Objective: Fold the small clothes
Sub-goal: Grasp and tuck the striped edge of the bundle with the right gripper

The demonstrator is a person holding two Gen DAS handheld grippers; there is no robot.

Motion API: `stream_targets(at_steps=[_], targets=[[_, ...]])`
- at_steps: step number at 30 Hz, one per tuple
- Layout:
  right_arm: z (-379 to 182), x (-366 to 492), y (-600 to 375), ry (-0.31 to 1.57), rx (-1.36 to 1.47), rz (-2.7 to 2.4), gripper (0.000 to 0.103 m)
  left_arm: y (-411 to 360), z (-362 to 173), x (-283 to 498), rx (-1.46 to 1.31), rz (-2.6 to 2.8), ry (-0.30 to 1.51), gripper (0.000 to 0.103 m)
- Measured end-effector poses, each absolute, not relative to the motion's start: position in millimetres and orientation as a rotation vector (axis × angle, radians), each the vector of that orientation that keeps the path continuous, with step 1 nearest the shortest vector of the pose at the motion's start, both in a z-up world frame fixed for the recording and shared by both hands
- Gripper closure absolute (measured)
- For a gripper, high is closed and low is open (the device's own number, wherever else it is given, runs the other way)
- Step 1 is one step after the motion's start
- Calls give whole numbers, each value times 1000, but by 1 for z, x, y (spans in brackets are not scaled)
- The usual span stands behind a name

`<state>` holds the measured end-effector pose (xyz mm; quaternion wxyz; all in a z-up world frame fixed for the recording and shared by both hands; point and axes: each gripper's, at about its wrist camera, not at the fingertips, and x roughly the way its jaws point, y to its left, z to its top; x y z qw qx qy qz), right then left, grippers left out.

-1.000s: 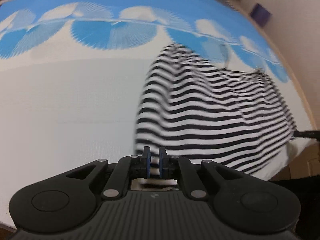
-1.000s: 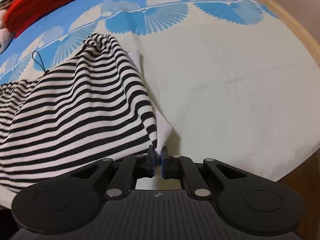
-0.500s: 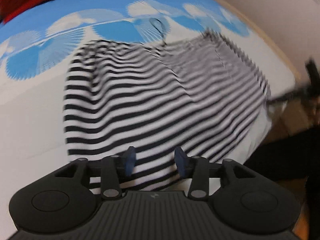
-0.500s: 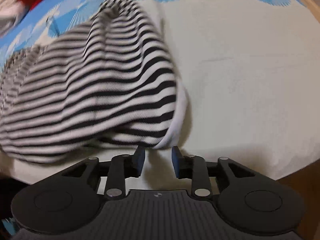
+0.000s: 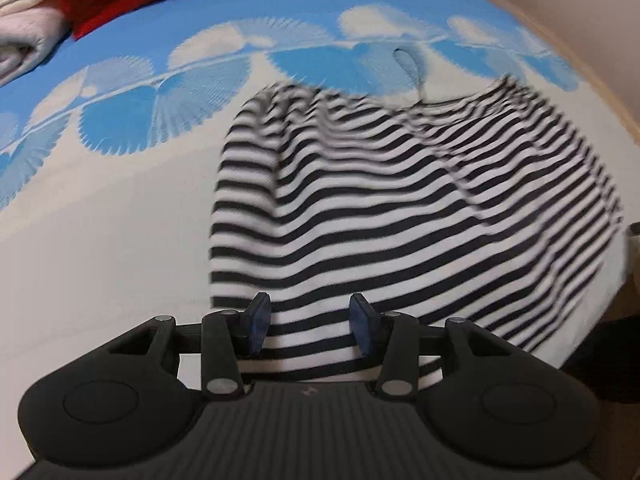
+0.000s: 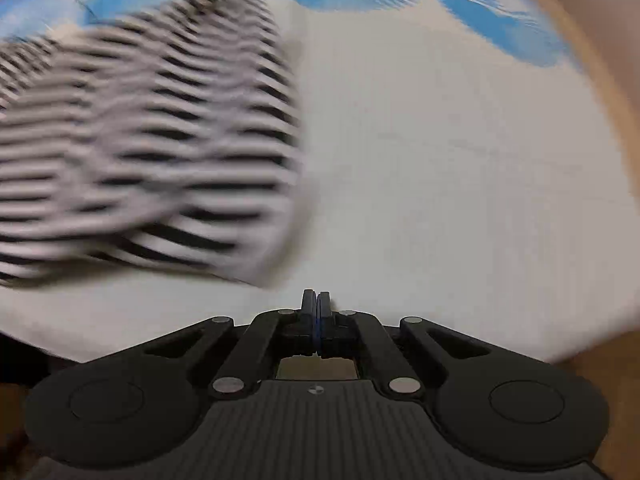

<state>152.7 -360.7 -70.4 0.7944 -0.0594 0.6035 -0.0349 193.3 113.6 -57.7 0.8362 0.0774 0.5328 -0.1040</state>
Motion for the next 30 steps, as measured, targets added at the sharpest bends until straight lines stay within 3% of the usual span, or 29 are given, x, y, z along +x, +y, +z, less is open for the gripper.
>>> stream_targets(at_steps=[4, 7, 12, 16, 22, 25, 27, 30], targets=[[-33, 147, -368, 1071, -2, -60, 103, 128, -92, 208, 263, -20, 1306, 55], [-12, 146, -362, 941, 142, 46, 101, 148, -73, 217, 155, 56, 1216, 56], [-35, 158, -322, 1020, 54, 194, 96, 154, -39, 219, 21, 14, 957, 57], [-77, 161, -288, 1219, -180, 193, 91, 137, -32, 226, 29, -49, 826, 57], [-48, 177, -284, 1041, -118, 146, 90, 116, -34, 258, -6, -86, 750, 55], [-32, 187, -287, 910, -119, 89, 80, 113, -48, 280, -27, -92, 784, 55], [-25, 196, -291, 852, -113, 38, 68, 108, -55, 291, -12, -85, 798, 55], [-28, 229, -300, 794, -86, -3, 61, 110, -64, 306, -16, -85, 811, 55]])
